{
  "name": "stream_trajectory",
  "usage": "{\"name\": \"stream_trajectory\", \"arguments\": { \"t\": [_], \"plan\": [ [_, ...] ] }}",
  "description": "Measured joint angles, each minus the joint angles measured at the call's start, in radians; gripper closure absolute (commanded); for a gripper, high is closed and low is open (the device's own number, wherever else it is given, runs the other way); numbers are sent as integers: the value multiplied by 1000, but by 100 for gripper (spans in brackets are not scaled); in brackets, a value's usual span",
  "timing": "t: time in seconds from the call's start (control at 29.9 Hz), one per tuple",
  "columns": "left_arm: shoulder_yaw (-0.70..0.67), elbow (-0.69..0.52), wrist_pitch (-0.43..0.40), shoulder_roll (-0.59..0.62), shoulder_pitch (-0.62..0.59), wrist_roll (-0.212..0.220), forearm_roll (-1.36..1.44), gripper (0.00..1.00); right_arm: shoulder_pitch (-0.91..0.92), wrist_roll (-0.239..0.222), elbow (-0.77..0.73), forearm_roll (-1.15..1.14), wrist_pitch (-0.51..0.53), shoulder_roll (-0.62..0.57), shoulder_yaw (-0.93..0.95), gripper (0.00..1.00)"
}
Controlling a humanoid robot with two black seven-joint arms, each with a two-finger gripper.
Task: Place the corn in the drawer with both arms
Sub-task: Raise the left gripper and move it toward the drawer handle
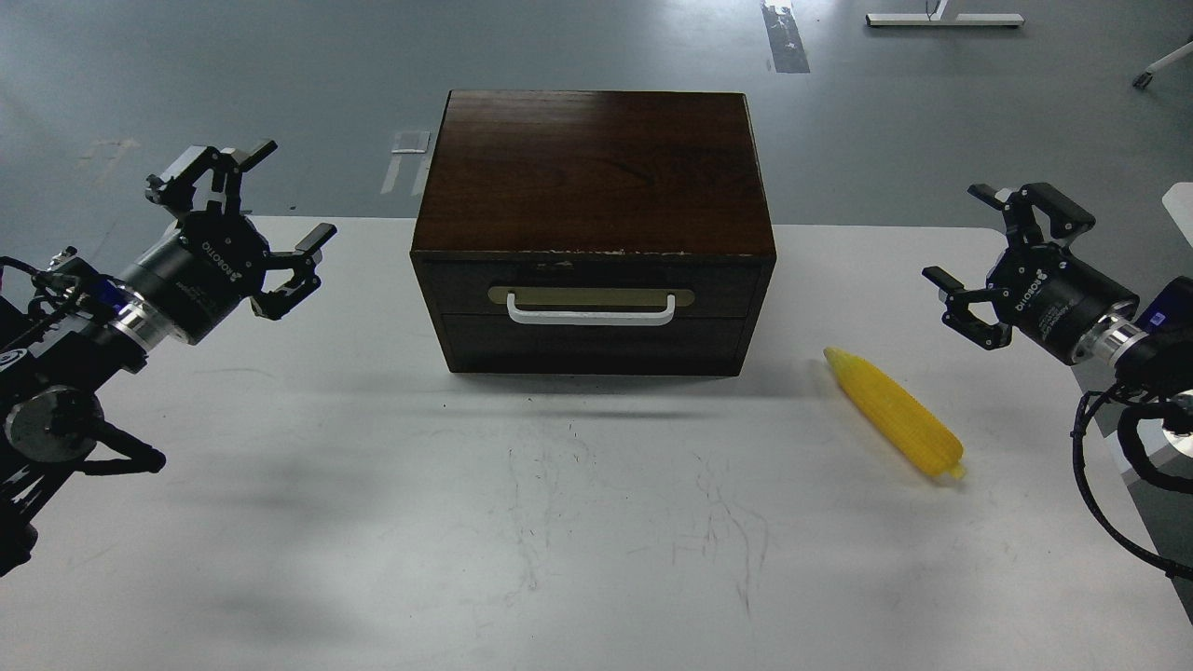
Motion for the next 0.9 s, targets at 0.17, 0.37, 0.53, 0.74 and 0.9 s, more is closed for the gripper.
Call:
{"name": "stream_trajectory", "arguments": {
  "t": [0.17,0.37,0.53,0.74,0.9],
  "plan": [
    [0,-1,0,13,2,0,0,2,-2,0,-1,-1,0,2,0,0],
    [-4,13,0,18,2,-3,-10,2,0,0,-3,-1,0,2,0,0],
    [-40,47,0,34,-23,-50,-2,2,5,0,-3,-3,0,2,0,0],
    [-43,3,0,66,-194,-85,246,2,16,0,-7,-8,0,-2,-1,0],
    [-37,-121,0,58,-352,-138,566,2,17,0,-34,-10,0,0,-3,0]
  ]
}}
